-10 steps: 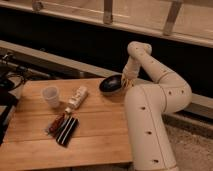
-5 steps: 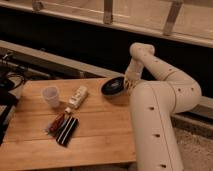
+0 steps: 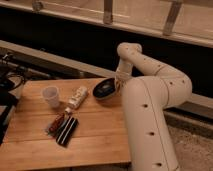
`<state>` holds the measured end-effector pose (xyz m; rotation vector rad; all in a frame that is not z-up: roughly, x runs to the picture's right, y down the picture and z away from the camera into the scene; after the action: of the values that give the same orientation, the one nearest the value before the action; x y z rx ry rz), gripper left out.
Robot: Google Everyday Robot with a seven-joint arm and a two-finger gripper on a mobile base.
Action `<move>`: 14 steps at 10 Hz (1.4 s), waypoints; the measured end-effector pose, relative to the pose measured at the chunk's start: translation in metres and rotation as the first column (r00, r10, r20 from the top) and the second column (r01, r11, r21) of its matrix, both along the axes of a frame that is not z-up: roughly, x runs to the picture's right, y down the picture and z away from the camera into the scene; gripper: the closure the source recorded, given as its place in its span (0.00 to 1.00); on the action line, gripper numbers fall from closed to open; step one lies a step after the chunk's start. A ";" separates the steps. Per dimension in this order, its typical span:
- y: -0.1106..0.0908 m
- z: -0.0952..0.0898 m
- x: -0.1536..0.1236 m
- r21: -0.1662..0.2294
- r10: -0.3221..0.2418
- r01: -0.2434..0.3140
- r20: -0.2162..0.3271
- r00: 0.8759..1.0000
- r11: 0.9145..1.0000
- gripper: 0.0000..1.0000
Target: Drag the ceramic bowl in a circle
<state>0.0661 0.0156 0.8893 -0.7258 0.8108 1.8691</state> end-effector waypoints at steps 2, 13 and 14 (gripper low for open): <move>0.003 -0.003 -0.012 -0.008 -0.041 0.041 0.017 0.999 0.999 0.90; -0.032 0.009 0.081 -0.016 0.080 -0.086 -0.242 0.967 0.996 0.90; -0.039 0.014 0.093 -0.013 0.104 -0.112 -0.272 0.957 0.994 0.90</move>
<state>0.1587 -0.0233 0.9036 -0.5465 0.9880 2.0896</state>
